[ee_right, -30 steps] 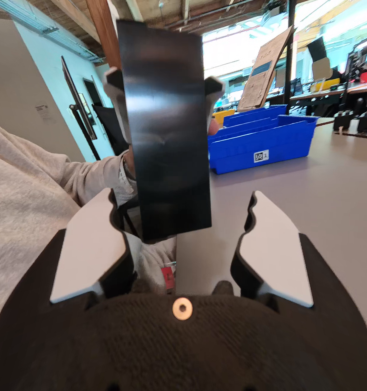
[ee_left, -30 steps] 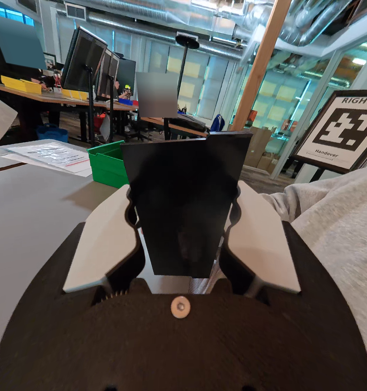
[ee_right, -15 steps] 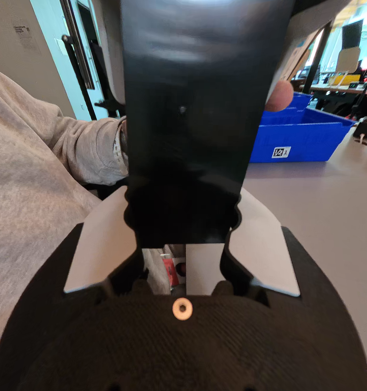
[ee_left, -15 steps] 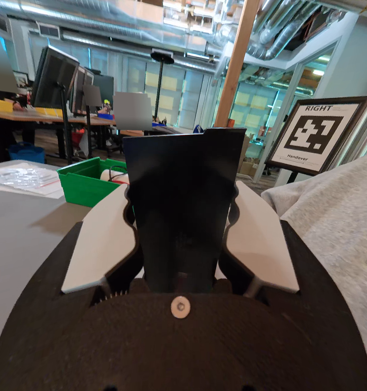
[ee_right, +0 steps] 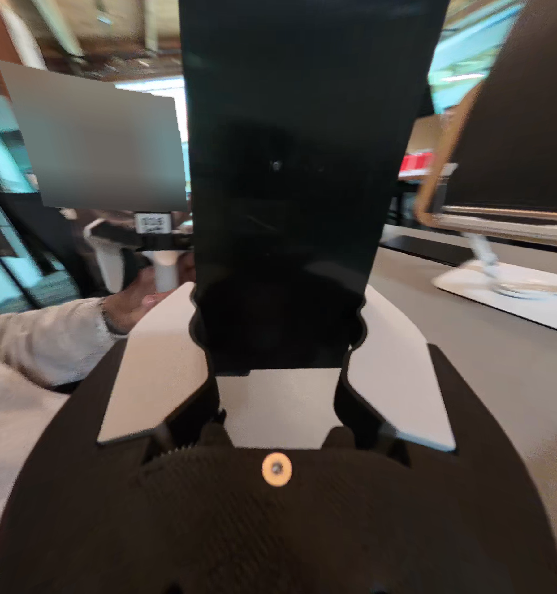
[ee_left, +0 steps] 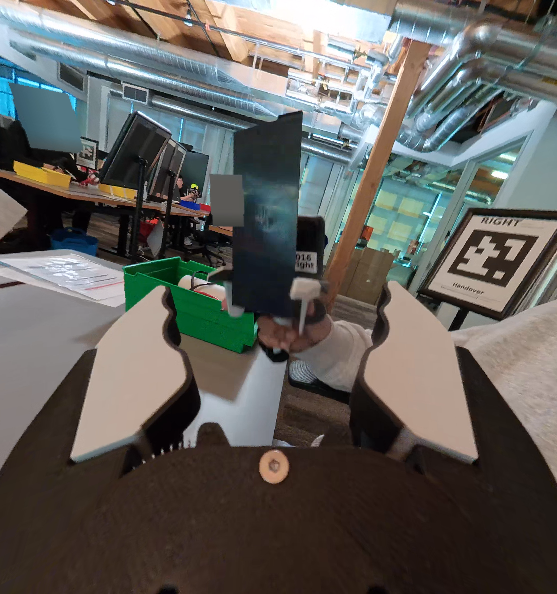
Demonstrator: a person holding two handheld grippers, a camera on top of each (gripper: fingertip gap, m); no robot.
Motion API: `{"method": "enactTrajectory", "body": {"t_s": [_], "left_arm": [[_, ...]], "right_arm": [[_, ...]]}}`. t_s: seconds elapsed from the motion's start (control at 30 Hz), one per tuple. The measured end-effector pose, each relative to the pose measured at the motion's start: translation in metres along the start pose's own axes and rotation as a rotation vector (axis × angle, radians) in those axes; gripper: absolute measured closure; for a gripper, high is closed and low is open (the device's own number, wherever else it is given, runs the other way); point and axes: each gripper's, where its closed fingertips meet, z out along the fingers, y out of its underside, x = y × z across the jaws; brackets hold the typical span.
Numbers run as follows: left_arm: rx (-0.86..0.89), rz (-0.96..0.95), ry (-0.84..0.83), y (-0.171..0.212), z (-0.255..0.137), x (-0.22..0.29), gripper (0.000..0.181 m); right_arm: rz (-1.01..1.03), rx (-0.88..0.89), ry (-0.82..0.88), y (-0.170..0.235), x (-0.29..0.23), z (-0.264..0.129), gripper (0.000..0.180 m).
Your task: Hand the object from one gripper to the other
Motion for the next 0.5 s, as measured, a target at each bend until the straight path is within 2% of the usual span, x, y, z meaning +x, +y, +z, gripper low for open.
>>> {"method": "enactTrajectory", "body": {"t_s": [0.1,0.17,0.3,0.4,0.5], "left_arm": [[0.023,-0.067,-0.013,0.005,-0.004,-0.013,0.07],[0.026,-0.098,-0.033,0.012,-0.006,-0.023,0.072],[0.0,-0.102,-0.089,0.036,-0.008,-0.042,0.075],[-0.021,-0.097,-0.111,0.055,-0.009,-0.05,0.075],[-0.039,-0.111,-0.126,0.068,-0.009,-0.054,0.075]], "right_arm": [[-0.042,-0.07,0.247,-0.025,0.051,-0.047,0.087],[-0.088,-0.14,0.469,-0.031,0.091,-0.09,0.087],[-0.084,-0.335,0.864,-0.01,0.164,-0.182,0.086],[-0.001,-0.465,1.021,0.022,0.196,-0.226,0.087],[0.103,-0.55,1.071,0.05,0.211,-0.243,0.087]]}}
